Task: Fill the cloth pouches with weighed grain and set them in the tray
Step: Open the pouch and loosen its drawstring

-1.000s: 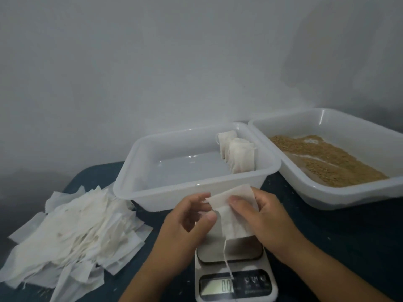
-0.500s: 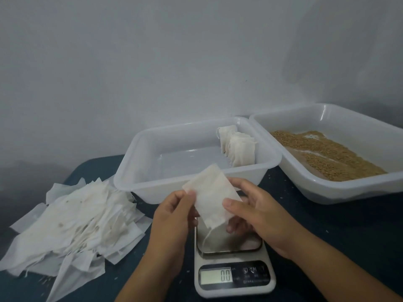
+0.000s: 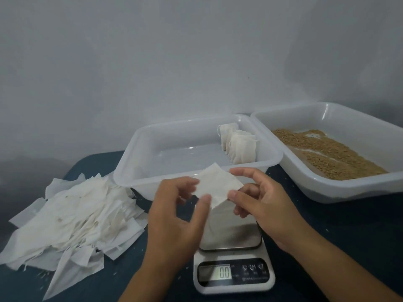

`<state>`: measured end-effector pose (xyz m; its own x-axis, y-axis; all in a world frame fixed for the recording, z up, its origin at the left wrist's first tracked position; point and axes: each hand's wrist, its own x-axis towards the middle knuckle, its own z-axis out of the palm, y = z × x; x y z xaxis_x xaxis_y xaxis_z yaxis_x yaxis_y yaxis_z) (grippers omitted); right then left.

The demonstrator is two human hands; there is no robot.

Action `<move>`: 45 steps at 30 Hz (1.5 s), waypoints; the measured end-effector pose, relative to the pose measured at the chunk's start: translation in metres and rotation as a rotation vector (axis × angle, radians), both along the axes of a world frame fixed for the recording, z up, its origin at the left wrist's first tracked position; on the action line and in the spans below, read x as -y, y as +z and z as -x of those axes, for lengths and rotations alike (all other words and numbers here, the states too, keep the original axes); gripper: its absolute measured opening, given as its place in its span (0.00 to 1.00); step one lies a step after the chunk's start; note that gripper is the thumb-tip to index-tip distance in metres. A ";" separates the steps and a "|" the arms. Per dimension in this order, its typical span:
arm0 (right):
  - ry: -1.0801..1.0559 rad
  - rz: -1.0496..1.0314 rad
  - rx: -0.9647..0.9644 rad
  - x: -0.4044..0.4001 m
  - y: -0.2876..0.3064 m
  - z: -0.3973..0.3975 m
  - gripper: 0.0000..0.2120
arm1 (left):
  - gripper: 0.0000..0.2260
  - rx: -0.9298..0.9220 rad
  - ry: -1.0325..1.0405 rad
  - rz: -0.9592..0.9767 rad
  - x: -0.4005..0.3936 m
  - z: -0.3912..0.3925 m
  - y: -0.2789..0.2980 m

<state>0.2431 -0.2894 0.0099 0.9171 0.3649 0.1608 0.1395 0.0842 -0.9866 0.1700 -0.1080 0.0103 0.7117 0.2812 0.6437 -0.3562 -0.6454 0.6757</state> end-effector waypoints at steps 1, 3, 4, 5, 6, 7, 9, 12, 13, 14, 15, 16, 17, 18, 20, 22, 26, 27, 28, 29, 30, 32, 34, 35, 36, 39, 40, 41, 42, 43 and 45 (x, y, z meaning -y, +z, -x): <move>0.008 0.026 0.027 0.000 0.000 0.001 0.19 | 0.11 -0.020 -0.070 -0.068 0.003 0.002 0.001; 0.036 0.087 0.084 0.001 0.000 0.003 0.19 | 0.09 -0.075 -0.183 -0.145 0.010 0.003 0.001; 0.048 0.108 0.106 0.001 0.000 0.003 0.19 | 0.07 -0.106 -0.220 -0.128 0.014 0.003 0.000; 0.055 0.118 0.125 0.001 0.000 0.004 0.19 | 0.06 -0.137 -0.244 -0.053 0.017 0.004 -0.001; 0.058 0.120 0.140 0.001 0.000 0.004 0.18 | 0.07 -0.164 -0.257 0.051 0.018 0.004 -0.002; 0.058 0.117 0.152 0.001 0.000 0.005 0.18 | 0.09 -0.189 -0.254 0.139 0.018 0.004 -0.003; 0.059 0.110 0.171 0.001 -0.001 0.005 0.18 | 0.10 -0.211 -0.247 0.214 0.018 0.003 -0.005; 0.074 0.093 0.184 0.001 -0.001 0.005 0.16 | 0.09 -0.240 -0.298 0.243 0.018 0.003 -0.003; 0.082 0.077 0.178 0.001 -0.001 0.005 0.16 | 0.08 -0.251 -0.321 0.257 0.019 0.004 -0.002; 0.088 0.068 0.174 0.001 -0.001 0.005 0.16 | 0.07 -0.255 -0.336 0.268 0.019 0.004 -0.002; 0.091 0.068 0.173 0.001 -0.001 0.005 0.15 | 0.06 -0.254 -0.339 0.278 0.020 0.004 -0.002; 0.092 0.074 0.174 0.001 0.000 0.005 0.15 | 0.05 -0.250 -0.327 0.286 0.020 0.003 -0.002; 0.092 0.079 0.175 0.002 0.000 0.005 0.15 | 0.06 -0.247 -0.306 0.292 0.020 0.003 -0.002; 0.092 0.080 0.174 0.002 -0.001 0.005 0.15 | 0.06 -0.250 -0.292 0.300 0.020 0.003 -0.002; 0.095 0.076 0.168 0.001 -0.001 0.005 0.14 | 0.04 -0.266 -0.292 0.323 0.018 0.001 -0.003; 0.090 0.074 0.163 0.001 -0.001 0.005 0.14 | 0.08 -0.271 -0.291 0.305 0.017 0.001 -0.003; 0.077 0.052 0.158 0.001 -0.001 0.006 0.13 | 0.16 -0.288 -0.292 0.276 0.015 0.000 -0.003; 0.074 0.050 0.155 0.000 -0.002 0.006 0.13 | 0.16 -0.295 -0.302 0.277 0.015 -0.001 -0.004; 0.070 0.051 0.154 0.000 -0.002 0.007 0.12 | 0.17 -0.299 -0.314 0.279 0.016 -0.001 -0.005; 0.065 0.053 0.155 0.000 -0.002 0.007 0.12 | 0.17 -0.302 -0.319 0.281 0.016 -0.001 -0.006; 0.059 0.060 0.159 0.000 -0.002 0.007 0.11 | 0.17 -0.305 -0.314 0.281 0.017 -0.001 -0.007; 0.046 0.076 0.170 -0.001 -0.002 0.008 0.11 | 0.16 -0.308 -0.305 0.286 0.018 -0.001 -0.008; 0.036 0.089 0.172 -0.001 -0.002 0.008 0.11 | 0.16 -0.309 -0.308 0.295 0.018 -0.001 -0.007; 0.033 0.093 0.173 -0.001 -0.002 0.008 0.11 | 0.16 -0.307 -0.311 0.297 0.018 -0.001 -0.007; 0.031 0.093 0.174 -0.001 -0.002 0.008 0.11 | 0.16 -0.304 -0.318 0.301 0.018 0.000 -0.007; 0.035 0.081 0.174 0.000 -0.002 0.008 0.12 | 0.14 -0.288 -0.328 0.323 0.019 0.000 -0.006; 0.043 0.080 0.172 0.000 -0.002 0.008 0.12 | 0.13 -0.286 -0.321 0.324 0.019 0.000 -0.006; 0.050 0.082 0.171 0.000 -0.001 0.008 0.13 | 0.13 -0.288 -0.312 0.320 0.018 0.000 -0.007; 0.058 0.087 0.172 0.001 -0.001 0.008 0.13 | 0.14 -0.291 -0.306 0.318 0.018 0.000 -0.008; 0.066 0.093 0.174 0.001 0.000 0.008 0.14 | 0.14 -0.292 -0.304 0.322 0.018 0.000 -0.008; 0.082 0.090 0.172 0.002 0.002 0.007 0.15 | 0.14 -0.293 -0.301 0.334 0.018 -0.001 -0.008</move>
